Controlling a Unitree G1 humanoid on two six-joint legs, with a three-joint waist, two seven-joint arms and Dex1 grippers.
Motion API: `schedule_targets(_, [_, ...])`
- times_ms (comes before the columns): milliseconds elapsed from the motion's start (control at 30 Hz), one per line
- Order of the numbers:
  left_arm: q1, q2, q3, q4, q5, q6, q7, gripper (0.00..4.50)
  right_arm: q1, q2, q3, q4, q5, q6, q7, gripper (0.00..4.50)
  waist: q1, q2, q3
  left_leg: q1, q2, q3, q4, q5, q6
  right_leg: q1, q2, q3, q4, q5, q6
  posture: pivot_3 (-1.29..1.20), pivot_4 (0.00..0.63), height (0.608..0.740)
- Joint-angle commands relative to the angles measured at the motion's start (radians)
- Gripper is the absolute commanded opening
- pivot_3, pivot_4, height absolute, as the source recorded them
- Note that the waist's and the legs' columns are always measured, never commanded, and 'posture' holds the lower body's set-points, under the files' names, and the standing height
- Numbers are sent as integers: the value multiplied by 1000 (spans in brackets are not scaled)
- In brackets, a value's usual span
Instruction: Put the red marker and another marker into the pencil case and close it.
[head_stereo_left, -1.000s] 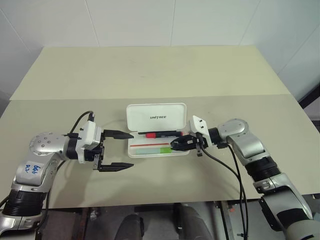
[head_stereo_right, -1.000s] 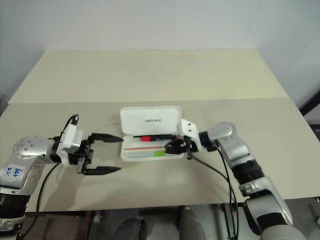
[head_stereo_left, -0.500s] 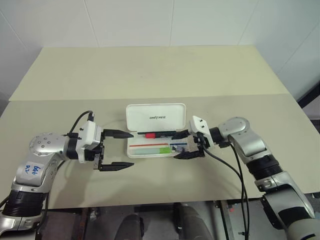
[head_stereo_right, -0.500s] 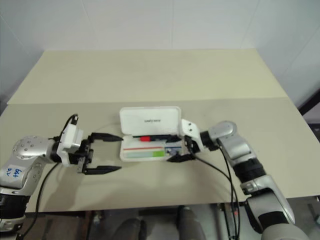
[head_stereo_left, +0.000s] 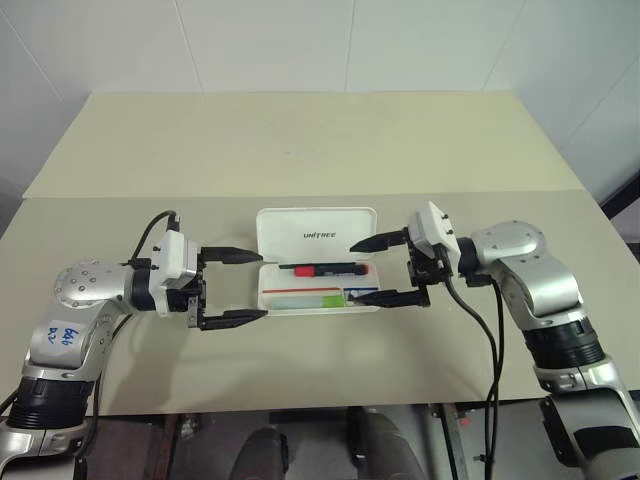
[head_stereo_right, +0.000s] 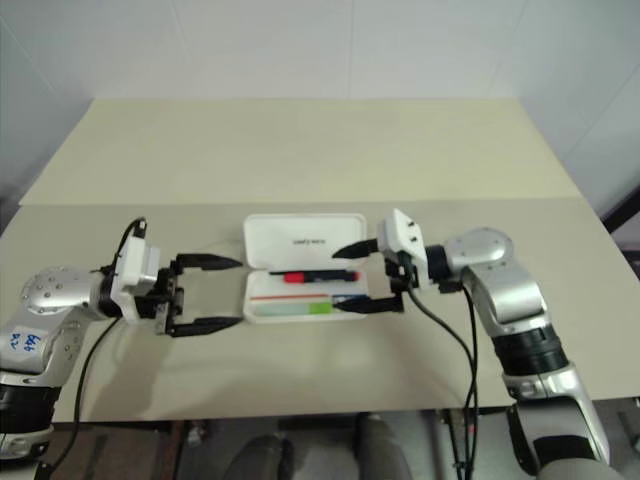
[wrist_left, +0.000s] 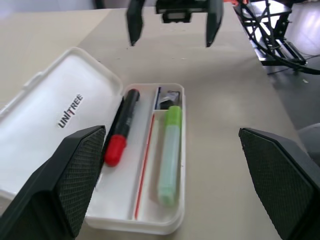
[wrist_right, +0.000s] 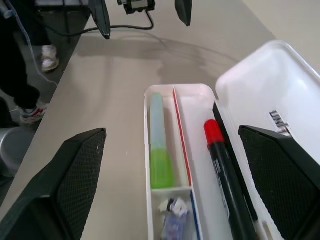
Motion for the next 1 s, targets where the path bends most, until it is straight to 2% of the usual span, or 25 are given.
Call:
schedule_targets(33, [3,-2,66,22,-24,-12,28,4500,36,-53,-104,-40,34,-14,-43,4471,0,0,0,0,0,0,0,0,0,0,0,0,0,0,0,0,150,740])
schedule_targets(67, [2,-4,77,33,-25,-18,29,4500,49,-65,-129,-32,34,-32,-49,4471,-1,0,0,0,0,1,0,0,0,0,0,0,0,0,0,0,150,740])
schedule_targets(167, [0,-13,97,62,-24,-38,28,3912,73,-89,-179,-13,42,-53,-68,4500,-4,0,0,2,0,1,1,0,0,0,1,1,0,0,0,0,150,740])
schedule_targets(533, [-4,-23,94,126,-17,-94,-10,112,98,-102,-197,19,37,-115,-87,4500,-3,0,0,3,0,6,1,0,0,0,1,2,1,-1,-1,0,150,740])
schedule_targets(667, [-16,-52,109,144,-21,-102,33,14,95,-108,-190,20,31,-118,-93,4500,-2,0,0,3,1,6,1,0,0,0,1,2,1,0,-1,0,150,740])
schedule_targets(833, [-95,-149,170,215,-8,-93,249,14,90,-106,-189,15,30,-116,-110,4500,0,0,0,3,0,6,1,0,0,0,0,2,1,0,0,0,150,740])
schedule_targets(1000, [-149,-192,183,281,7,-86,362,14,94,-105,-184,10,31,-119,-121,4500,-1,0,0,3,0,6,2,0,-1,0,0,2,2,0,0,0,150,740])
